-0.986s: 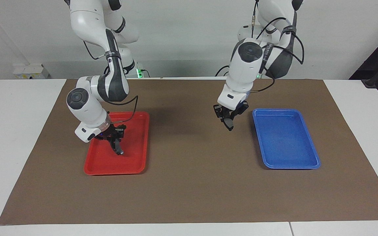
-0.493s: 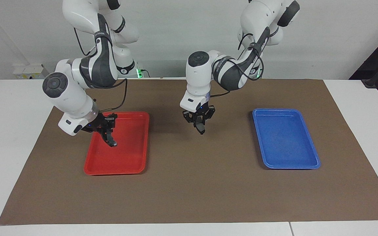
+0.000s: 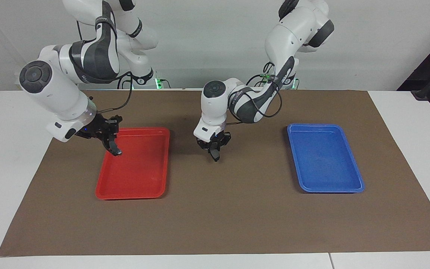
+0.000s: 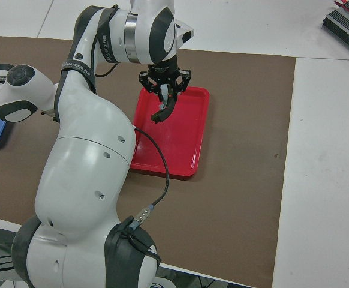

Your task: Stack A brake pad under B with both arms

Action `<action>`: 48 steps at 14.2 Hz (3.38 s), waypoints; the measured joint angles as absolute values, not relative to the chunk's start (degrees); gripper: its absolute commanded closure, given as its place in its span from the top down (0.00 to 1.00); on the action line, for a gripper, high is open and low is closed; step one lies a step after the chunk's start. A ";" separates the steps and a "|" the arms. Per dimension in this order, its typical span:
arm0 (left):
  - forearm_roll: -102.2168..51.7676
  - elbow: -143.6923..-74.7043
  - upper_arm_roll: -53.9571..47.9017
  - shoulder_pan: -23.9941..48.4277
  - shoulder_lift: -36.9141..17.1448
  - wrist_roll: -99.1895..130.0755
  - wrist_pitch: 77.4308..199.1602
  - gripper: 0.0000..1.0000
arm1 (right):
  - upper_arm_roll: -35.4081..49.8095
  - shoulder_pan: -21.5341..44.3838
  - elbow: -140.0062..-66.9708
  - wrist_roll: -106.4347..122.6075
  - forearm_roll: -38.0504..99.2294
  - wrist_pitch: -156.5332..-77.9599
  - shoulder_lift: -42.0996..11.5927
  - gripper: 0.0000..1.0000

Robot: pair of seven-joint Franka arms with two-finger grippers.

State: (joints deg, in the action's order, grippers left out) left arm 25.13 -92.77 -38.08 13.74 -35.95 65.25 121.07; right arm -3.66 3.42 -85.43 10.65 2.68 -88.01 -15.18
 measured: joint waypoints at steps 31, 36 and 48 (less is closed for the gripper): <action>12.90 -77.40 -21.50 13.03 -22.00 37.13 93.96 1.00 | -3.29 16.64 -85.65 -2.04 5.28 -94.71 -15.34 0.00; 6.47 -77.58 -11.88 8.54 -13.20 19.58 86.50 1.00 | -3.15 24.86 -87.06 -10.54 5.67 -102.23 -17.91 0.00; 0.66 -88.11 1.91 7.86 -4.40 0.82 84.75 1.00 | -3.33 32.42 -91.65 -18.00 7.80 -119.45 -29.89 0.00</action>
